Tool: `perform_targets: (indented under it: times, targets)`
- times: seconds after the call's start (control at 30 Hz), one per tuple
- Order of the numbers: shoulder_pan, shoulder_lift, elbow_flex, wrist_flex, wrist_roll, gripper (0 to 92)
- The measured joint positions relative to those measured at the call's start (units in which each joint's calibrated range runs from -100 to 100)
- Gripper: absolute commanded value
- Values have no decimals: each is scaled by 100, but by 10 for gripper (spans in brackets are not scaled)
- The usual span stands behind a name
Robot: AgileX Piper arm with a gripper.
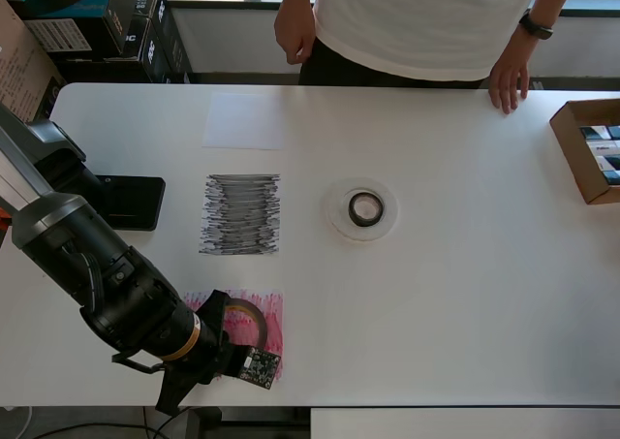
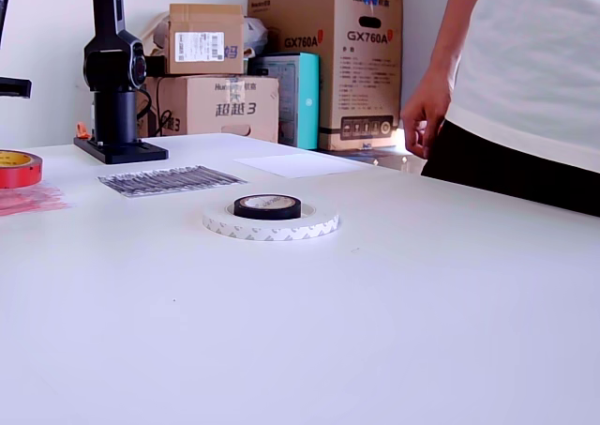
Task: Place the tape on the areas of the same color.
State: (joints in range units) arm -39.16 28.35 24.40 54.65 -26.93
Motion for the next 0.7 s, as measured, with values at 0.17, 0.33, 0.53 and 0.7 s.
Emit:
perform_targets:
  times: [0.17, 0.33, 0.53, 0.7]
  targets:
    - [0, 78, 0, -62, -10, 114]
    - [10, 78, 0, -76, -10, 281]
    - [83, 78, 0, -76, -106, 334]
    - [83, 78, 0, -76, -106, 334]
